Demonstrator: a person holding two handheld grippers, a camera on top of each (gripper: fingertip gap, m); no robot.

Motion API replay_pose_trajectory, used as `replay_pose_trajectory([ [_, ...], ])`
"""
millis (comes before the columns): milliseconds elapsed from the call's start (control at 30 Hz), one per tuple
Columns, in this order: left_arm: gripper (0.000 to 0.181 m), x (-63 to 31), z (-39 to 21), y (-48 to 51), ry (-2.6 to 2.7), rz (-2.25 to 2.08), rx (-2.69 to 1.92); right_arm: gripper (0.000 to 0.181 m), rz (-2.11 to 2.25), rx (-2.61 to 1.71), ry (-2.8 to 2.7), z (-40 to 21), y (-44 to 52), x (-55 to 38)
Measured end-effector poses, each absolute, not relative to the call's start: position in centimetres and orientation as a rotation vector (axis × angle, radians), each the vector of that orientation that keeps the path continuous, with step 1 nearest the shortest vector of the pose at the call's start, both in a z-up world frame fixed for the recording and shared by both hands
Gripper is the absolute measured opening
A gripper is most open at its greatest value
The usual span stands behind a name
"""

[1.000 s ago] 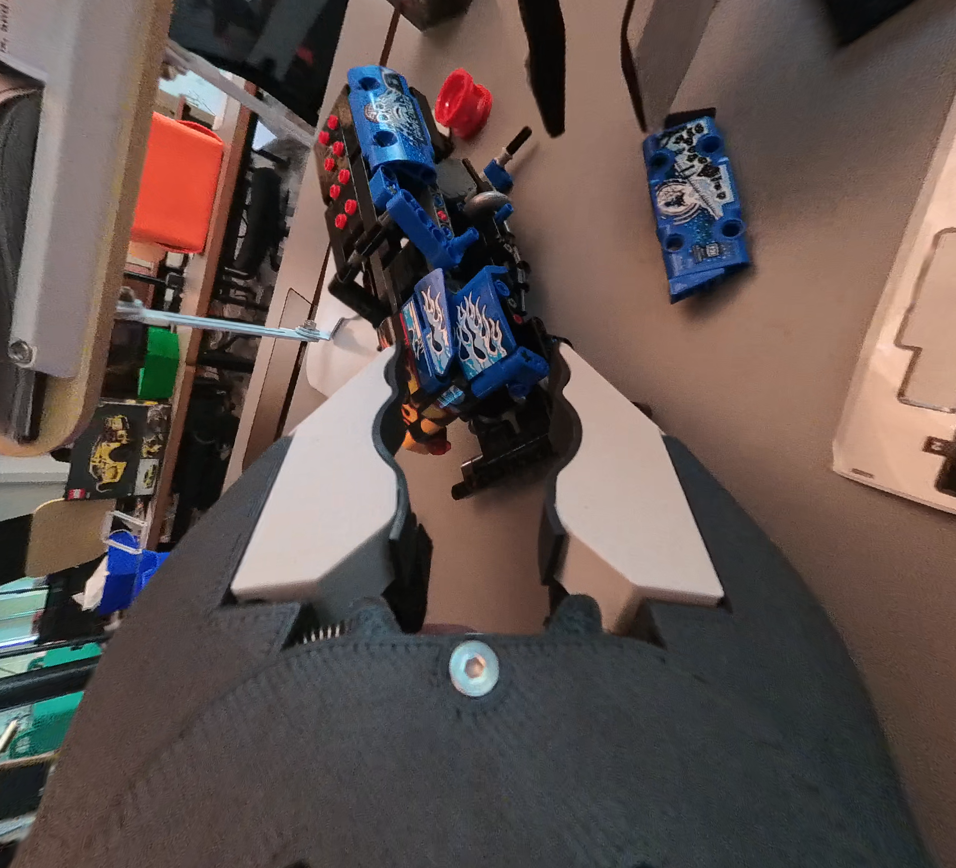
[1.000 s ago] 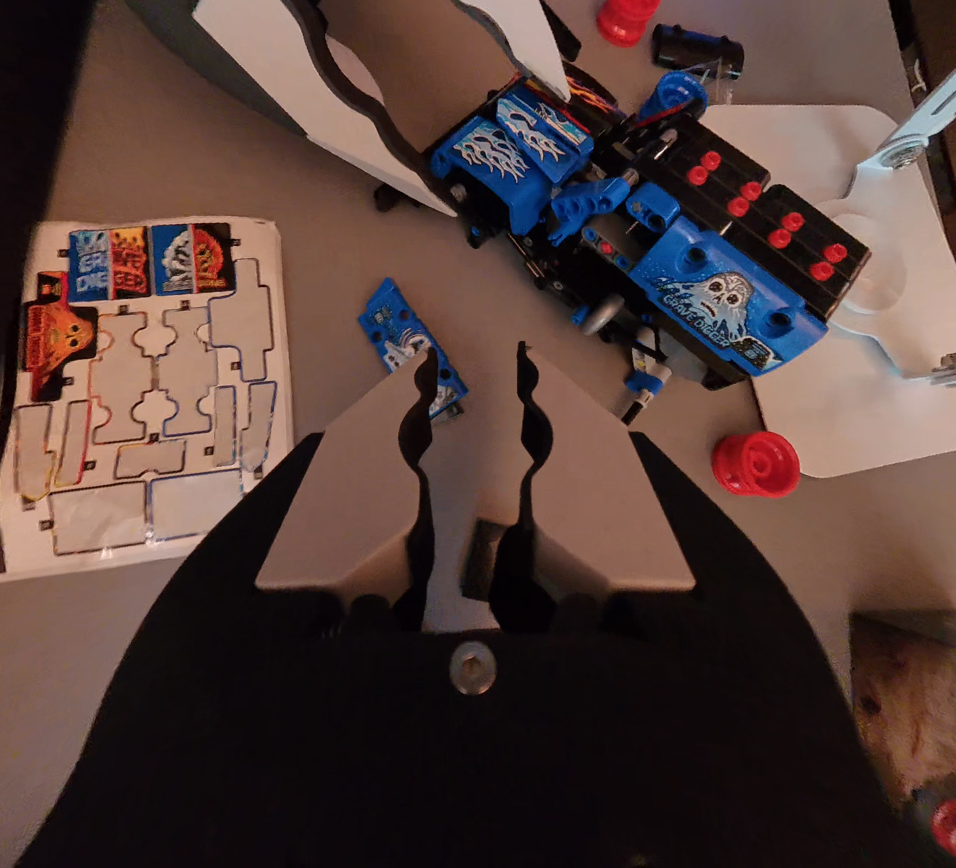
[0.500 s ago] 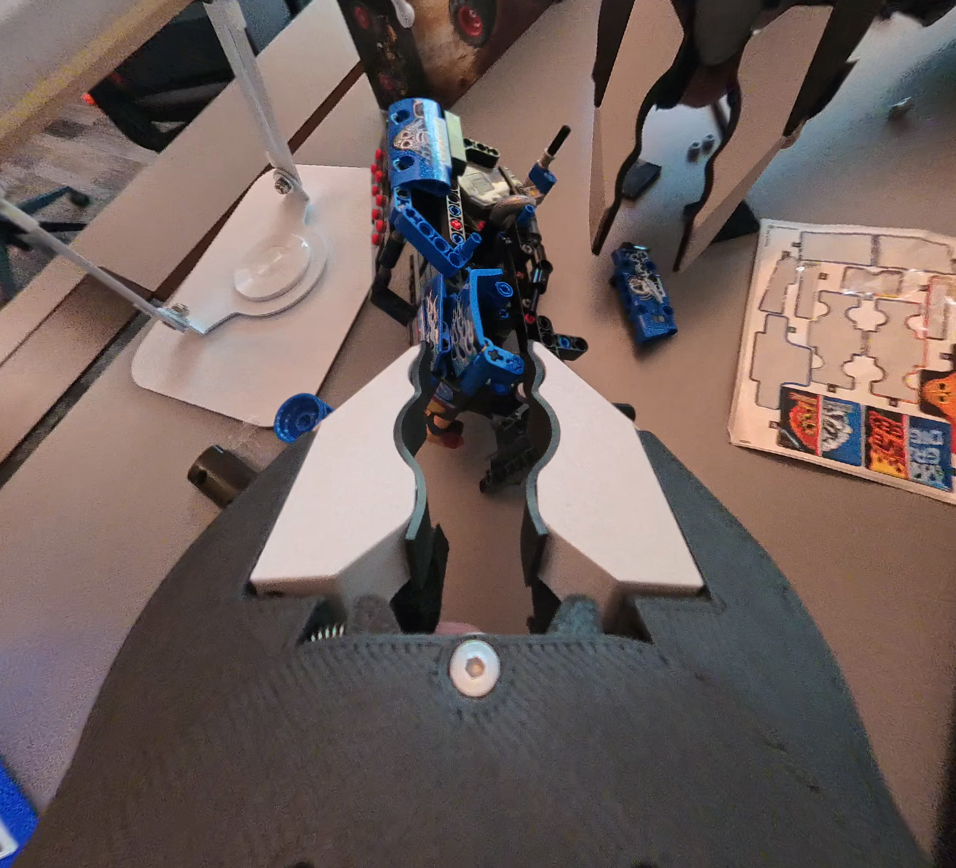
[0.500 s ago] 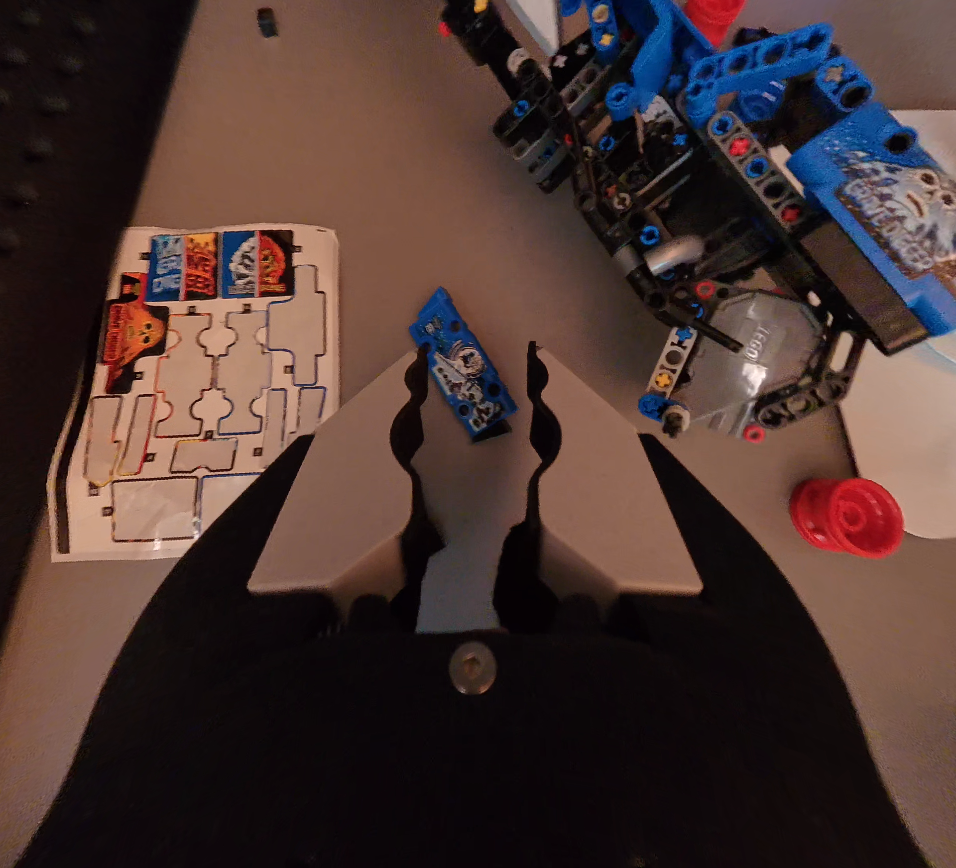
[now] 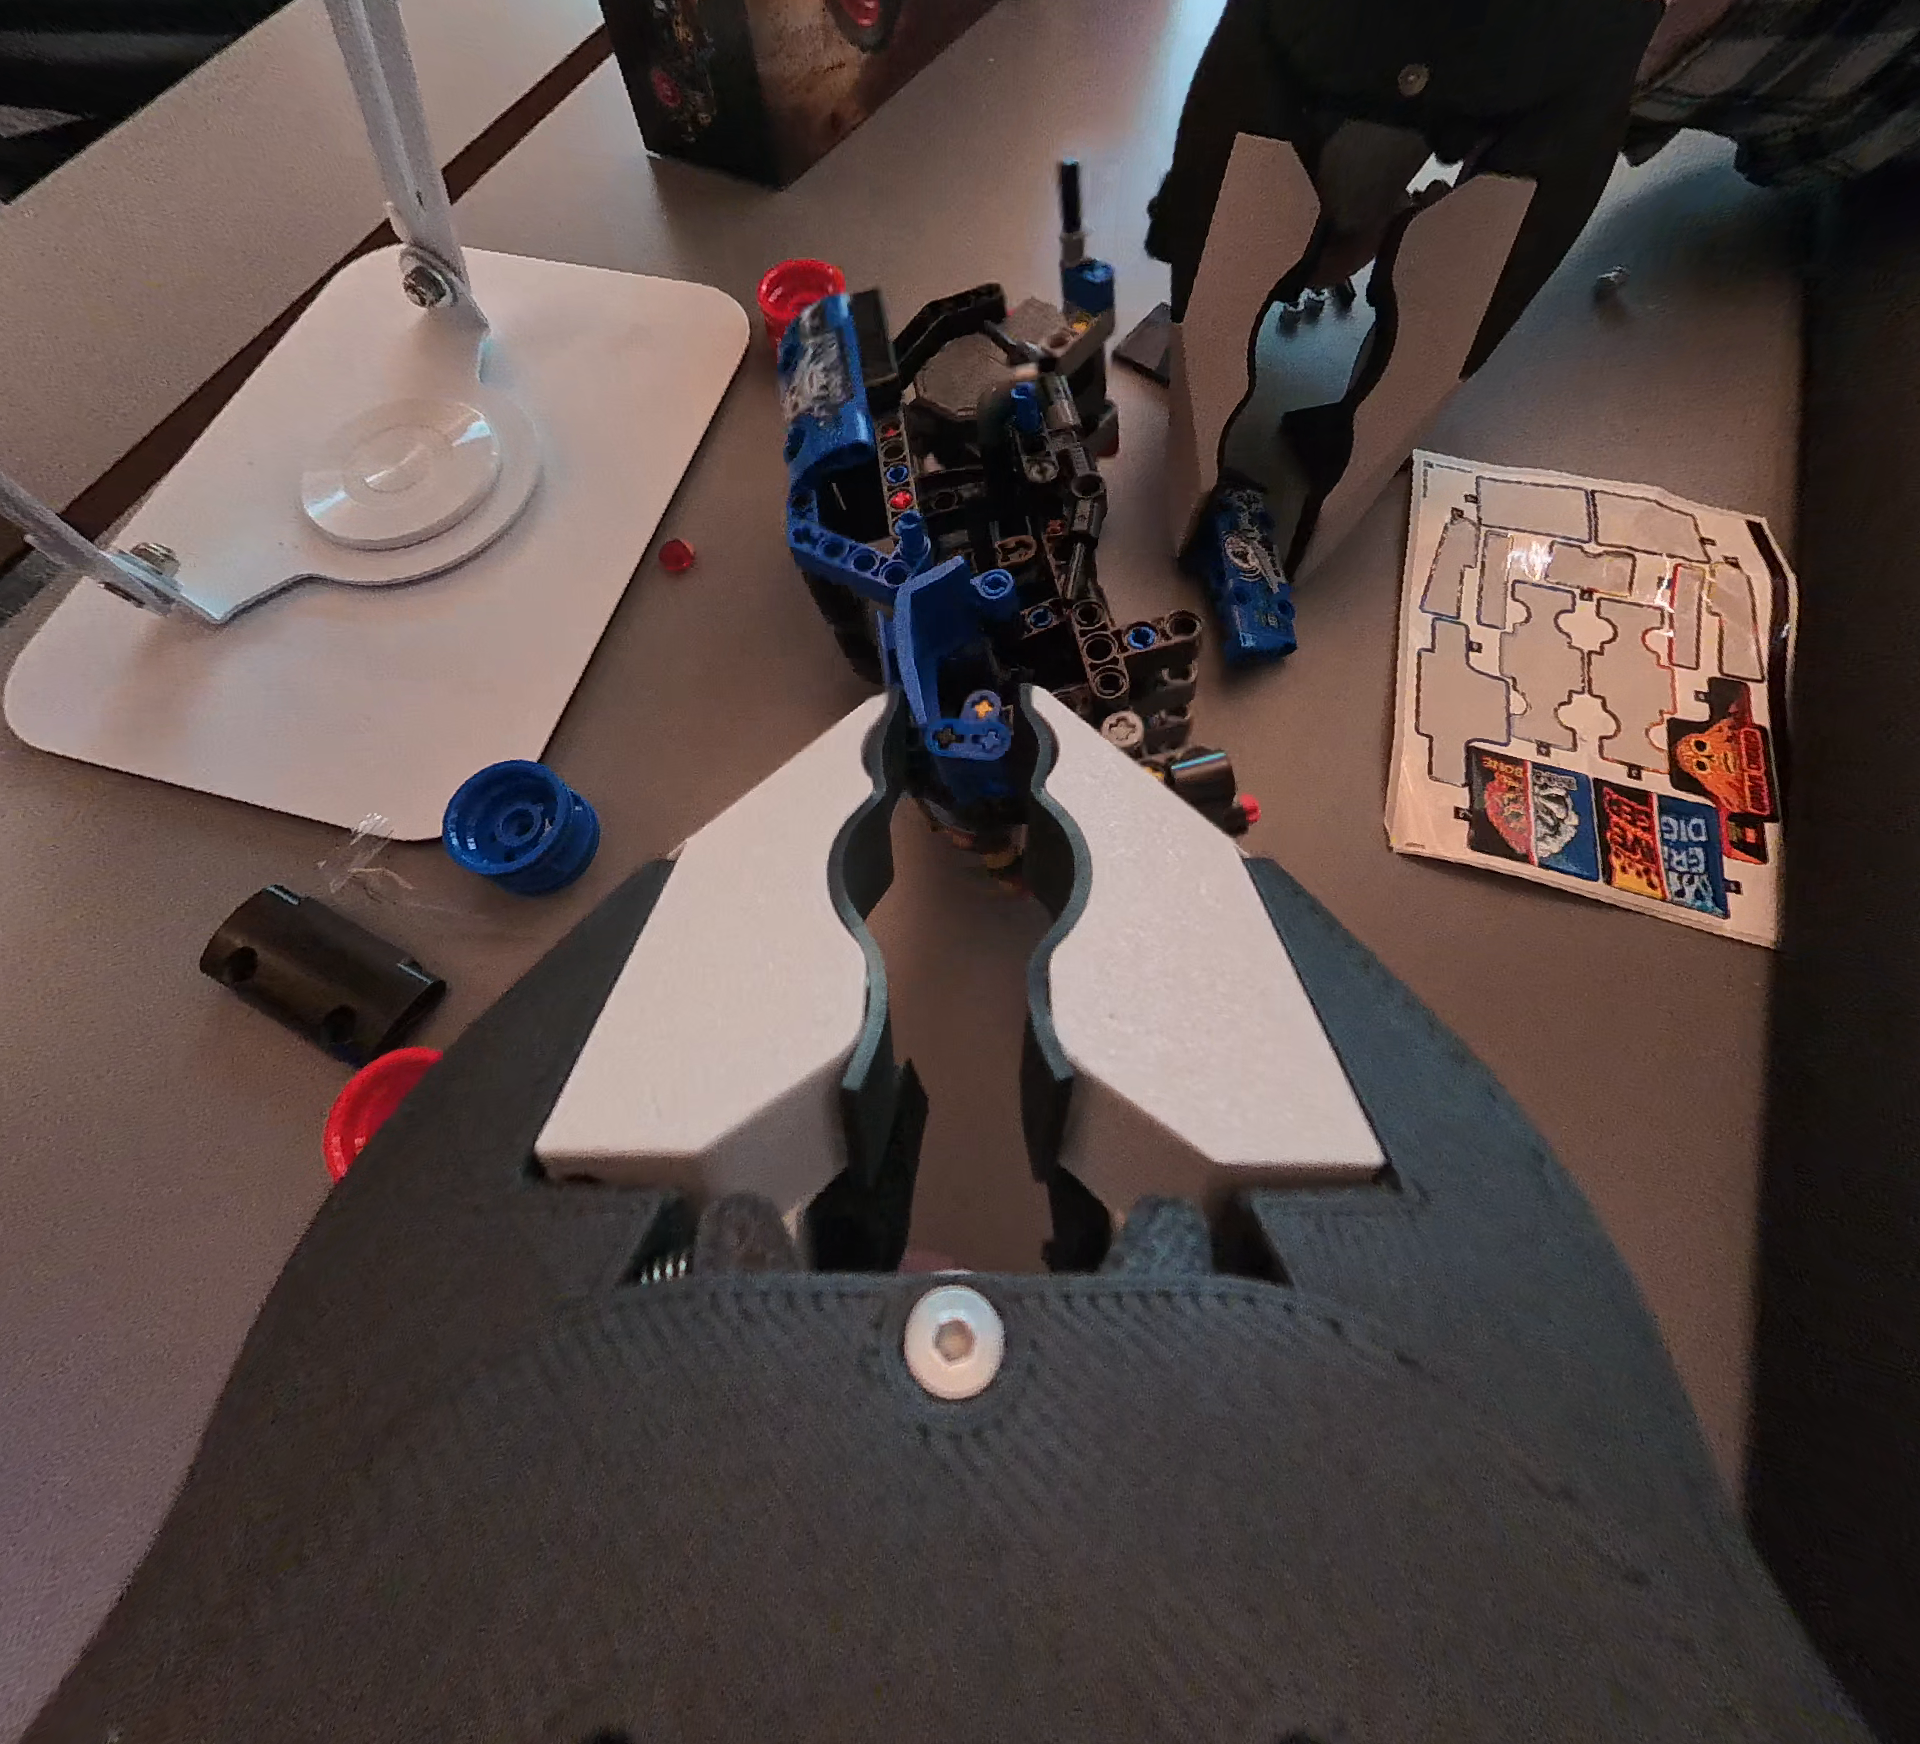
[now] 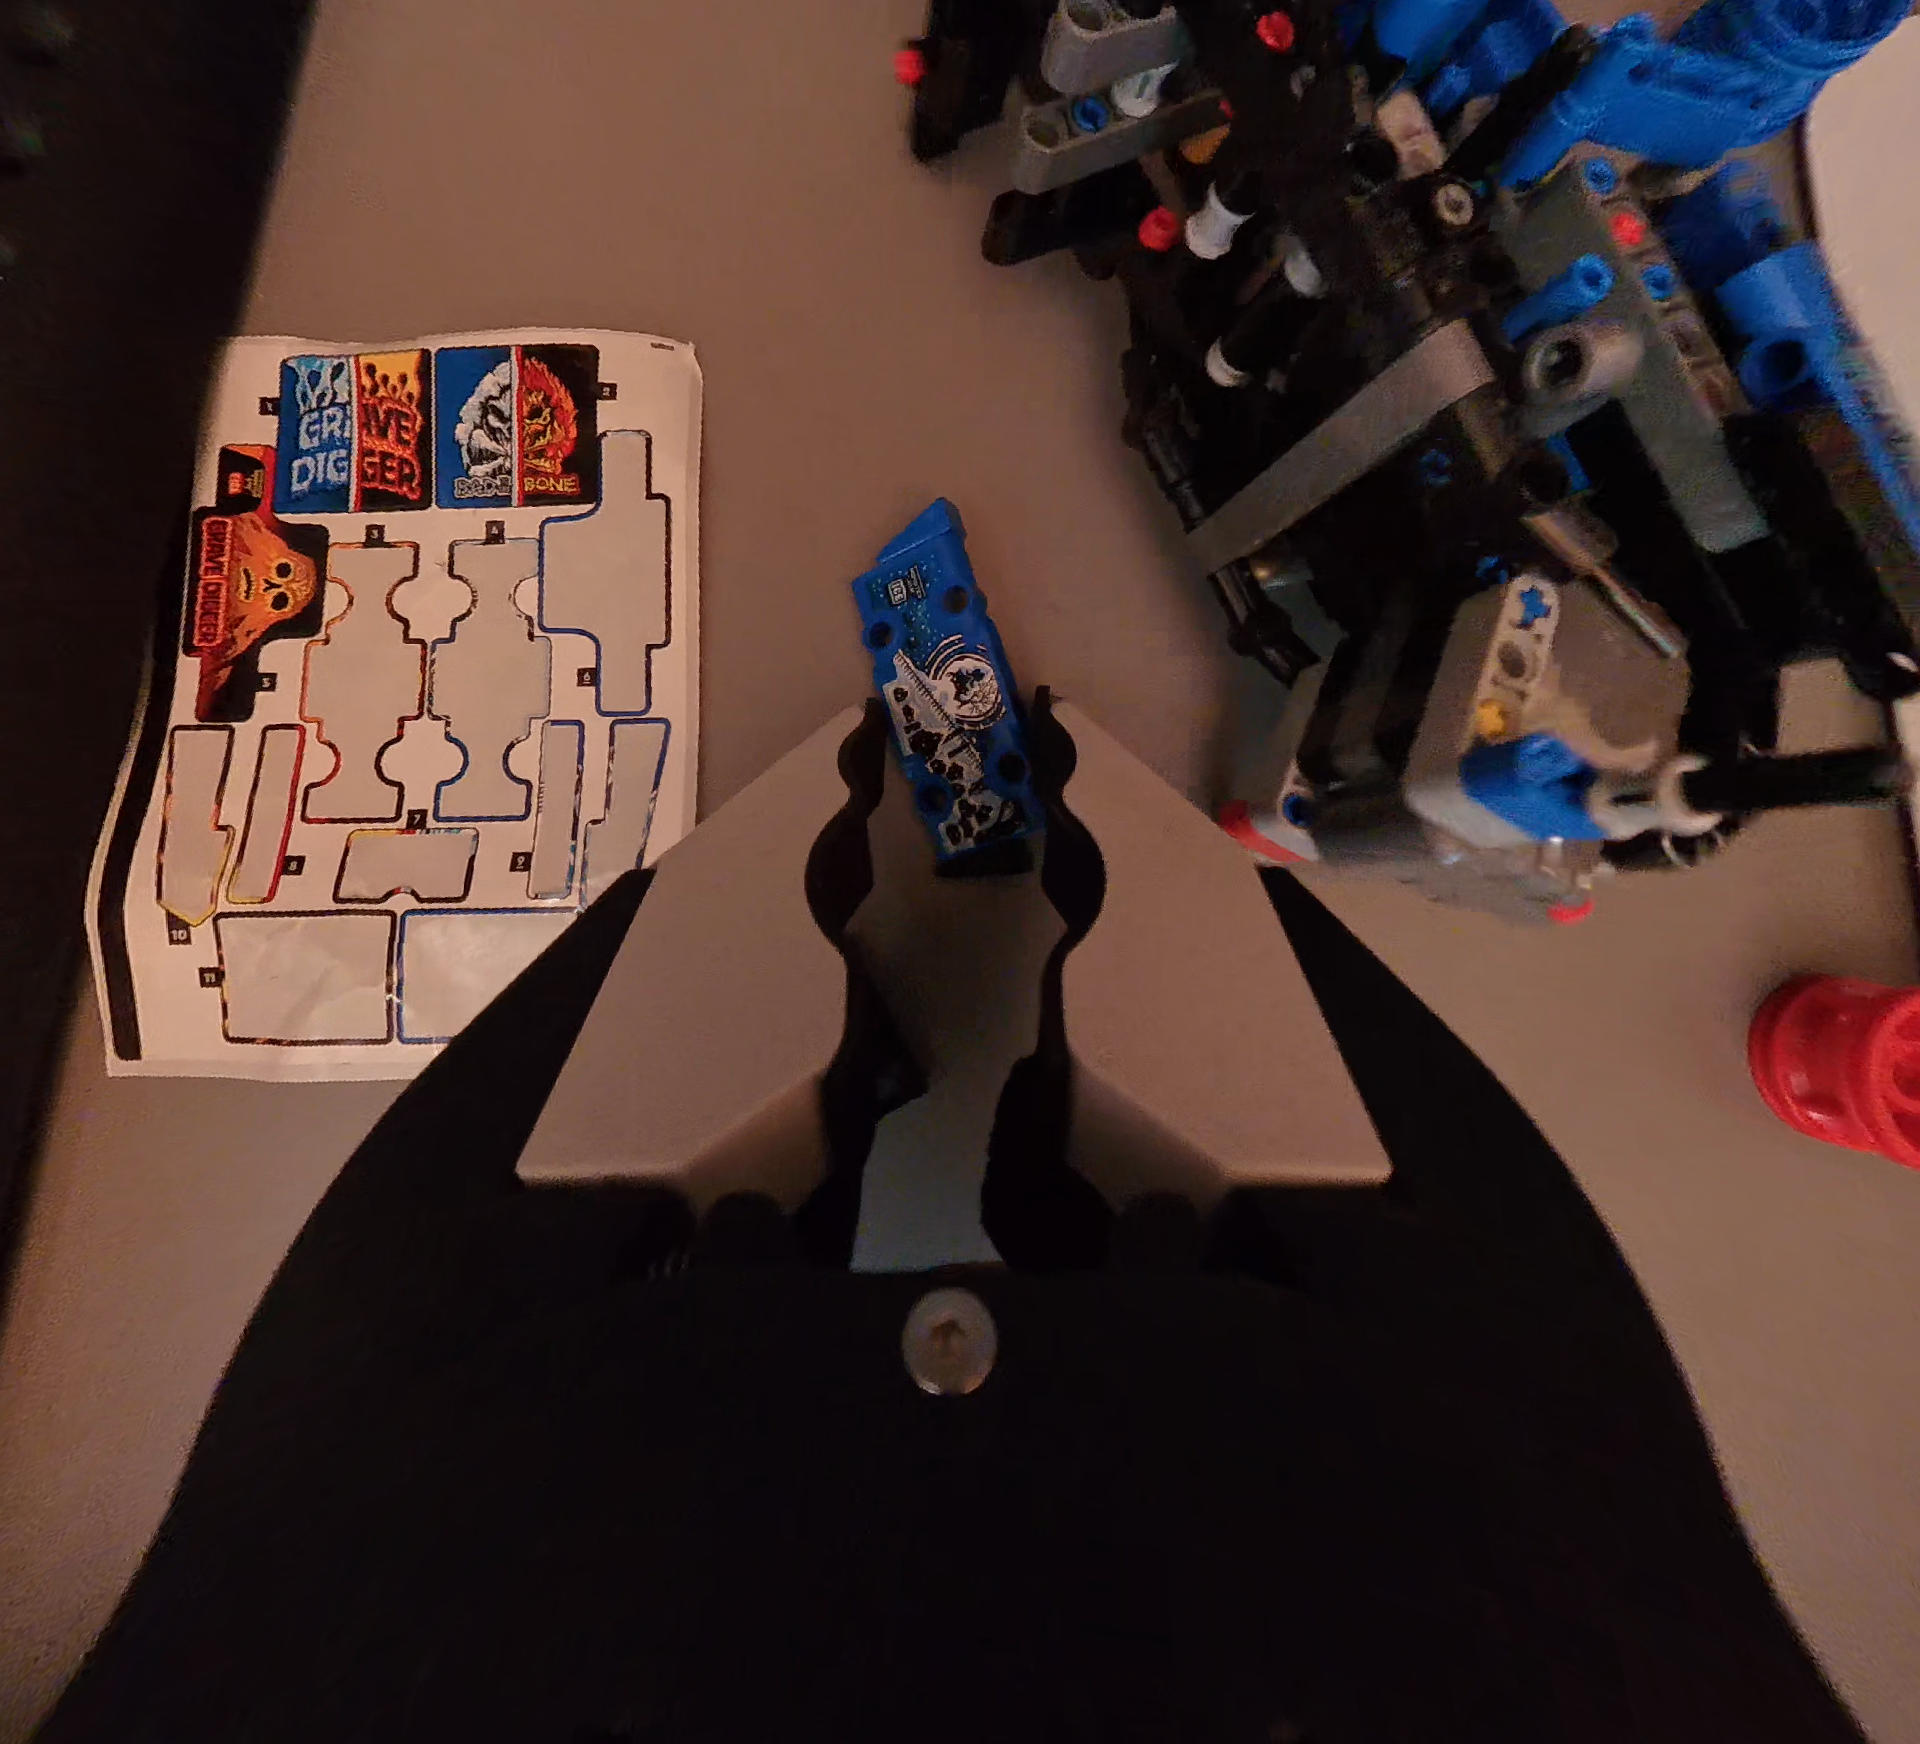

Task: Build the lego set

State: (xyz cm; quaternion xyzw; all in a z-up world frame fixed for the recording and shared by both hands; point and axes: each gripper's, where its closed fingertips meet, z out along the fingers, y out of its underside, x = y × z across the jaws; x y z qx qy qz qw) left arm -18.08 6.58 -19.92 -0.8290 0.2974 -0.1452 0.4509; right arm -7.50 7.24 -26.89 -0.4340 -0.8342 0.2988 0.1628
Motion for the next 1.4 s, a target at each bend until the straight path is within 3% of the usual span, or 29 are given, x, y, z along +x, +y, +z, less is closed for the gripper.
replay_pose_trajectory([
  [233, 0.02, -18.7, -18.2, 6.8, 0.667, -0.39, -1.993, 0.034, 0.876, -1.281, -2.367, -26.9, 7.8, -8.0],
  [300, 0.021, -19.1, -17.8, 6.9, 0.657, -0.374, -1.98, 0.025, 0.896, -1.285, -2.391, -27.0, 7.4, -8.0],
  [467, 0.027, -19.3, -17.3, 7.1, 0.635, -0.354, -1.959, 0.024, 0.865, -1.235, -2.427, -26.9, 7.1, -7.8],
  [833, 0.039, -18.3, -17.2, 6.7, 0.666, -0.327, -1.942, 0.024, 0.845, -1.051, -2.305, -17.2, 9.8, -10.9],
  [1400, 0.052, -16.5, -18.5, 5.6, 0.712, -0.405, -1.993, 0.023, 0.83, -1.073, -2.61, -20.0, 11.2, -15.8],
])
